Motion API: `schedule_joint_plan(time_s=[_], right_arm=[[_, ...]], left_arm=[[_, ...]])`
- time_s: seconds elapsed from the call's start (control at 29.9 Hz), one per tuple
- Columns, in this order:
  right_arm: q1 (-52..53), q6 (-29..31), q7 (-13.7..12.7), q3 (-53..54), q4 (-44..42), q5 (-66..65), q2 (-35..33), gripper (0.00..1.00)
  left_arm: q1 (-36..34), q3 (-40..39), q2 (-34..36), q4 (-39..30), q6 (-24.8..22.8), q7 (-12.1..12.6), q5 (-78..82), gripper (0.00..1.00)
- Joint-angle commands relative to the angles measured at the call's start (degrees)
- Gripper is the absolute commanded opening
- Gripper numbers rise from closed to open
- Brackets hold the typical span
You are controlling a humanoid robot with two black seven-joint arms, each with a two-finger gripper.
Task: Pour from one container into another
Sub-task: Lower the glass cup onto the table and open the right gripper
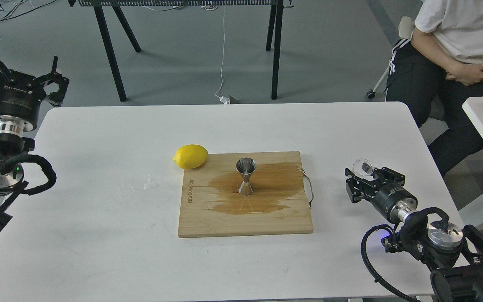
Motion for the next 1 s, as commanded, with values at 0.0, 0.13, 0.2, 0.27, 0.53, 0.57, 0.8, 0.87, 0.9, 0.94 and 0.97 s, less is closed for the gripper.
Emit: schedule_joint_plan(time_s=[0.0,0.13,0.2,0.27,0.53,0.57,0.8,0.87,0.9,0.94,0.97], right_arm=[[0.44,0.36,-0.11,0.04,-1.43,0.01,0.39,0.29],[2.01,1.06,-0.19,-0.4,-5.2,-0.08,0.57,0.35],[2.98,1.06,-0.19,-0.75,-7.14,-0.08,1.01,0.35],[4.3,1.23,-0.28,-0.84,-9.51,-0.08,2.06,0.35],[6.41,2.29,-1.16,-1.19,-11.81,-0.16,2.94,0.36],[6.41,2.29,-1.07,-1.19,-11.81,-0.16,3.12,0.39],[6.41,2.47,-1.07,-1.45,-13.3,-0.43,3.82,0.43],[6.41,2.55,-1.07,-1.45,-14.0,-0.52,3.91,0.44],[6.41,2.55,-1.07,-1.45,-14.18,-0.6,3.91,0.45],[6.41,2.55,-1.07,-1.54,-14.18,-0.6,3.91,0.45],[6.41,2.55,-1.07,-1.54,-14.18,-0.6,3.91,0.46]], left_arm=[[-0.07,0.08,0.17,0.07,0.05,0.08,0.0,1.0],[-0.07,0.17,0.0,-0.02,0.22,-0.01,0.0,1.0],[0.01,0.17,0.0,0.07,0.22,-0.01,0.0,1.0],[0.1,0.17,-0.18,0.07,0.22,-0.09,0.0,1.0],[0.1,0.17,-0.18,0.07,0.05,-0.09,0.0,1.0],[0.1,0.17,-0.18,0.07,0.05,-0.09,0.0,1.0],[0.1,0.08,-0.18,0.16,0.05,-0.09,0.0,1.0],[0.19,0.08,-0.18,0.16,0.14,-0.09,0.0,1.0],[0.19,0.08,-0.18,0.16,0.14,-0.09,0.0,1.0],[0.28,0.08,-0.18,0.16,0.14,-0.09,0.0,1.0],[0.28,0.08,-0.18,0.16,0.14,-0.09,0.0,1.0]])
